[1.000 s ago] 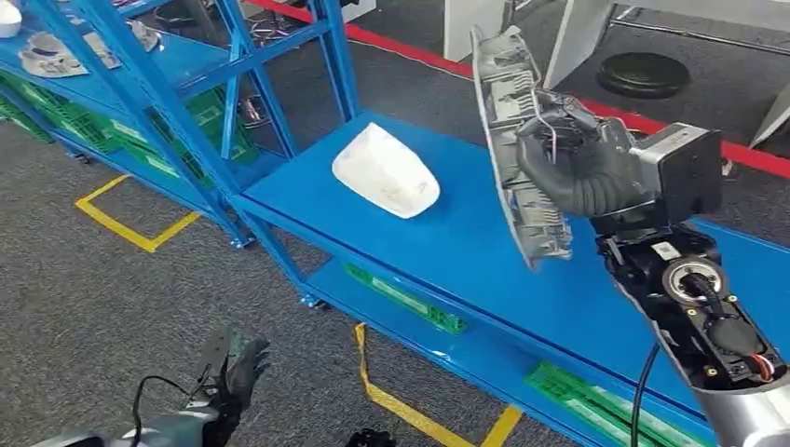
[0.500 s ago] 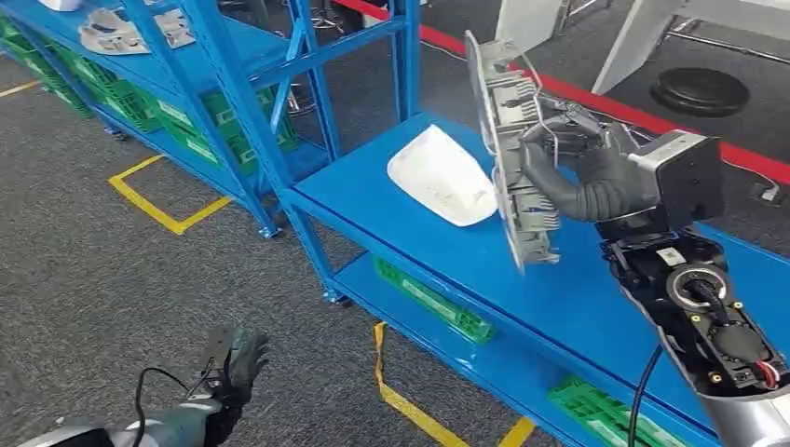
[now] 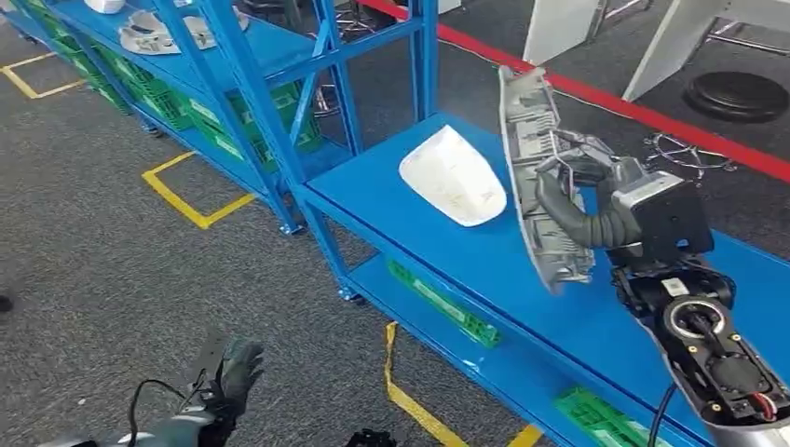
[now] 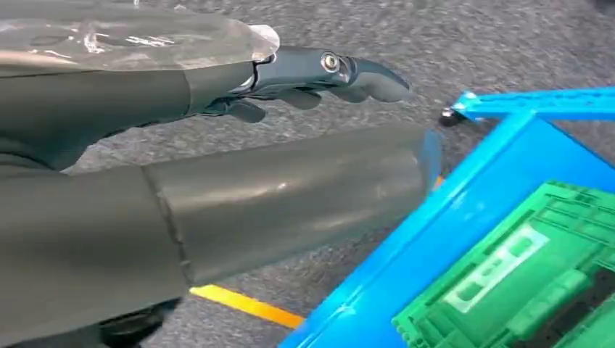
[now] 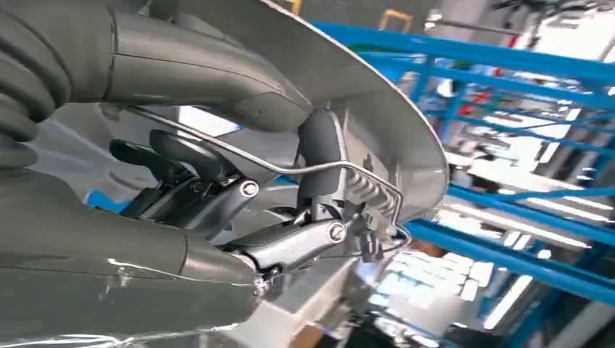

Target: Take the parts from the cabinet and place them on the table.

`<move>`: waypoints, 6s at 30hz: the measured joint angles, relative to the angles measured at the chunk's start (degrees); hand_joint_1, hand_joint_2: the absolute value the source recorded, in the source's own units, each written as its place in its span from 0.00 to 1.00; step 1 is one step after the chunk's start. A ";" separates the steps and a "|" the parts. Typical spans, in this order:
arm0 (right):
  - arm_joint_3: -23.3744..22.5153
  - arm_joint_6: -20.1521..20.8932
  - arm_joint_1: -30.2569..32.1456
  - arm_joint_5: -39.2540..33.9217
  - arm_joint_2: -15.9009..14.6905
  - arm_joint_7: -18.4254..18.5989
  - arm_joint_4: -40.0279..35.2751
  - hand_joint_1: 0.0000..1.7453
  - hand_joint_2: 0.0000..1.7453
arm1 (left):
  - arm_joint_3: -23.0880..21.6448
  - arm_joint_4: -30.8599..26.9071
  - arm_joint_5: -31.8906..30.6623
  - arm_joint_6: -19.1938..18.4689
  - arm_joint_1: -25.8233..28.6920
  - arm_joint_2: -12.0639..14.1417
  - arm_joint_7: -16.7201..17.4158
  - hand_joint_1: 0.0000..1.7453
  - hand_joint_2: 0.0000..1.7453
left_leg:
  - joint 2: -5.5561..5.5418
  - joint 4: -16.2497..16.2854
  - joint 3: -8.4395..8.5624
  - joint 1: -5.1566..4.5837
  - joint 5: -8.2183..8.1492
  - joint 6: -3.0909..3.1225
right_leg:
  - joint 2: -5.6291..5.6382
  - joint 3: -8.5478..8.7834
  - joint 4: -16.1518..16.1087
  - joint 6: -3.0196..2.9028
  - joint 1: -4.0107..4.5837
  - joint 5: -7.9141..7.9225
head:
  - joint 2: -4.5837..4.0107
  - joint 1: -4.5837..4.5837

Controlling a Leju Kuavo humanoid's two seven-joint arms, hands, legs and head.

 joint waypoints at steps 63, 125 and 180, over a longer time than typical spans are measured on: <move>9.62 21.18 1.16 -19.80 3.06 -2.31 -5.34 1.00 1.00 | 0.04 0.00 -0.13 -0.11 -0.09 0.09 -0.66 0.00 0.00 | 0.11 -6.51 3.70 0.58 2.64 -0.34 | -0.53 0.27 -0.67 0.32 -0.11 0.39 | 0.00 0.07; 8.55 15.63 10.72 -16.92 -0.66 -1.29 -9.82 1.00 1.00 | 0.96 0.00 -1.11 -1.36 0.79 0.77 1.36 0.00 0.00 | 0.04 -4.02 4.37 0.06 0.59 -0.23 | -0.49 0.77 -1.03 -0.24 0.55 0.42 | 0.00 0.77; 5.75 17.40 12.82 -12.96 -1.49 -1.46 -11.26 1.00 1.00 | 0.98 0.00 -1.68 -1.14 0.43 0.55 1.29 0.00 0.00 | -2.38 -15.23 8.86 -0.60 3.74 0.80 | 2.09 2.08 -2.20 0.03 0.17 0.39 | 0.00 1.22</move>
